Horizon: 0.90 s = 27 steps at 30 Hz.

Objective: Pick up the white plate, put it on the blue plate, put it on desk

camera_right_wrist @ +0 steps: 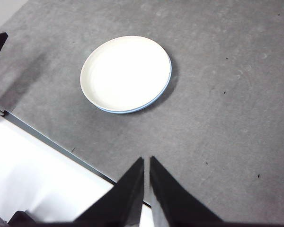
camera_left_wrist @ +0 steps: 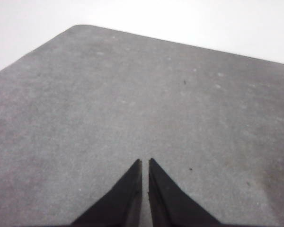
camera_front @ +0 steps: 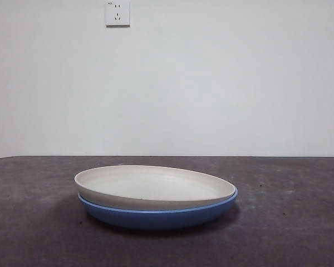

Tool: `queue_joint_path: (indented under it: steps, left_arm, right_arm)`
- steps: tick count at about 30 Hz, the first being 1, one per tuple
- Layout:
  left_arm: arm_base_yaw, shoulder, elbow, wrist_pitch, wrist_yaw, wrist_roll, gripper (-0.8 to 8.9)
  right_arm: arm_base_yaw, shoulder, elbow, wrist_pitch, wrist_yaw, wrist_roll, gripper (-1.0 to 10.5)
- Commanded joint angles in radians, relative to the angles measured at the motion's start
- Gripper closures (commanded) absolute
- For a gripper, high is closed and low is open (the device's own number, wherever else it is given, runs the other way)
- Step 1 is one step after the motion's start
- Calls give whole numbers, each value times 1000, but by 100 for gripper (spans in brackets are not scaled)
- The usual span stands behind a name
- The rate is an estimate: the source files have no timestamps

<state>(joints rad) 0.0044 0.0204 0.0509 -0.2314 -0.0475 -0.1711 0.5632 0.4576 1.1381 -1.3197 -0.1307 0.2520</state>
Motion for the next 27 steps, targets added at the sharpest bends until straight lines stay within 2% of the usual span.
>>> queue_joint_path:
  steps: [1,5,27]
  left_arm:
    - [2,-17,-21,-3,-2,2,789]
    - [2,-18,-40,45,-2,1,789]
    - [2,-17,-39,45,-2,1,789]
  right_arm:
    - [9,3,8,10,1,10,930]
    - [9,3,8,10,1,10,930]
    - [9,3,8,10,1,10,930]
